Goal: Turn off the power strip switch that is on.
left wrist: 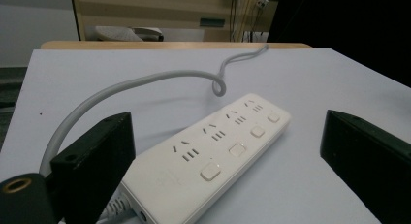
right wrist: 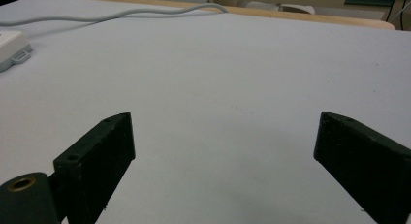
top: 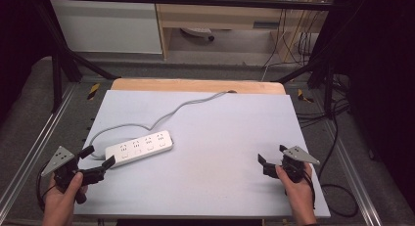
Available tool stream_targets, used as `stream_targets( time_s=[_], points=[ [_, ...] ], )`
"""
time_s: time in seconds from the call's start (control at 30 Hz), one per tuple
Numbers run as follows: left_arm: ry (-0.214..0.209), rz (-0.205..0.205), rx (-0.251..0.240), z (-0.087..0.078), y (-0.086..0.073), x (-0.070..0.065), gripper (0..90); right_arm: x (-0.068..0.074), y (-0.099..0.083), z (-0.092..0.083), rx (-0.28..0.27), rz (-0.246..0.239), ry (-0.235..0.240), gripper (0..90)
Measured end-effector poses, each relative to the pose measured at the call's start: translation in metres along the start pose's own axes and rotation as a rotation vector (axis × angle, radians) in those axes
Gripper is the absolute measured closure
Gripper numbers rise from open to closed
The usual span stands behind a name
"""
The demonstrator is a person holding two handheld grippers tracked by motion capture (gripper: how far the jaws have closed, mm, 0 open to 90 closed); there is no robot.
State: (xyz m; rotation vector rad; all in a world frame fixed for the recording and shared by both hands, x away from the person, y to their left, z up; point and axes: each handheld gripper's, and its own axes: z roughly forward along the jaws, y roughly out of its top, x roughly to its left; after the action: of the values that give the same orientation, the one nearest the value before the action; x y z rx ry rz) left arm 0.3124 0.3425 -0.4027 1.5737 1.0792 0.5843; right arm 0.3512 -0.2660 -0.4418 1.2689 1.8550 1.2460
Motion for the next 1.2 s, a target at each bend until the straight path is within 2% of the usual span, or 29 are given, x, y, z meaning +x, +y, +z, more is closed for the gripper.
stream_targets(
  time_s=[0.57, 0.9, 1.2],
  points=[
    [-0.002, 0.003, -0.012, -0.0016, 0.0013, -0.0010, 5.6, 0.0010, 0.0028, -0.0019, -0.035, -0.002, -0.005, 6.3],
    [-0.017, 0.009, -0.023, -0.0008, 0.0034, -0.0036, 5.7, 0.0026, 0.0032, -0.0018, -0.032, -0.011, -0.022, 4.5],
    [-0.017, 0.009, -0.039, 0.0001, 0.0066, -0.0076, 5.7, 0.0010, 0.0050, -0.0040, -0.058, -0.003, -0.039, 5.1]
  ],
)
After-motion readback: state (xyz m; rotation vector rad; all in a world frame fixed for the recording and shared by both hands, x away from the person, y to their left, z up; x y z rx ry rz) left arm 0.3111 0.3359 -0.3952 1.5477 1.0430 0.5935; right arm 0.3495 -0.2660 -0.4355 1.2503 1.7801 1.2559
